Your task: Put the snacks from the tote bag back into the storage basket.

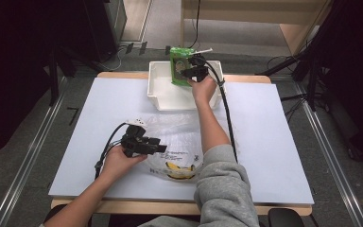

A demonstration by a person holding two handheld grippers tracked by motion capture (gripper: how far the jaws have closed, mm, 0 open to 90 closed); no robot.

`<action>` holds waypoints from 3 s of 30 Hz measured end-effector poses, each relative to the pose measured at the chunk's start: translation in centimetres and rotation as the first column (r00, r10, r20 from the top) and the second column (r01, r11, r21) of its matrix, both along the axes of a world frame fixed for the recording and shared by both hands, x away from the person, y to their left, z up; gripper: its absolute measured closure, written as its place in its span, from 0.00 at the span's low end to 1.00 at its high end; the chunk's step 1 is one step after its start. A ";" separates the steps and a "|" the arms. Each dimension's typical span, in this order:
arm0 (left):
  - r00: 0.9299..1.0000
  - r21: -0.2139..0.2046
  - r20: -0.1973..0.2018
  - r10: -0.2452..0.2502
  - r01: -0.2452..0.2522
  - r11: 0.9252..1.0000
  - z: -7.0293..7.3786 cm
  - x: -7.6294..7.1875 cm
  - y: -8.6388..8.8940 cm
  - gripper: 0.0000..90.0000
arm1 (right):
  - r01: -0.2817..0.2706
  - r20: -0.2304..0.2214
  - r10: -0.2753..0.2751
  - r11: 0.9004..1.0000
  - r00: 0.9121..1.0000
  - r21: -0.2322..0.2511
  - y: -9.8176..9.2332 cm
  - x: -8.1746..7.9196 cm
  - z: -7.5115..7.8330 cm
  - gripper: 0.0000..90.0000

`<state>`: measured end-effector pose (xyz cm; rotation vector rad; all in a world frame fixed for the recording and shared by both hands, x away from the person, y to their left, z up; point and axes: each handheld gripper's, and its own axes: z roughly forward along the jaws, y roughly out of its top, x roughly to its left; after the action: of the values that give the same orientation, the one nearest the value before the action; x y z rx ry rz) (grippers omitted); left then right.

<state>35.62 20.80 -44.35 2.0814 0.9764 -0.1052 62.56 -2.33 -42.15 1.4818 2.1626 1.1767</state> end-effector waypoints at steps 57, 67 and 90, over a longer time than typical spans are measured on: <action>1.000 0.011 -0.004 -0.003 0.003 1.000 -0.2 0.0 0.0 0.54 | 0.081 -0.039 -0.084 0.994 0.996 -0.072 0.9 1.6 -1.5 0.34; 1.000 0.005 -0.005 0.002 -0.002 1.000 -0.2 0.0 0.0 0.54 | 0.066 -0.051 -0.070 0.995 0.996 -0.079 1.2 1.9 -2.0 0.27; 1.000 0.010 0.000 -0.001 0.001 1.000 -0.1 0.0 0.1 0.54 | 0.078 -0.062 -0.081 0.995 0.995 -0.059 0.6 1.5 -1.9 0.25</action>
<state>35.61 20.85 -44.46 2.0907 0.9776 -0.1007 64.02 -1.69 -44.01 1.5868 2.1380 1.0471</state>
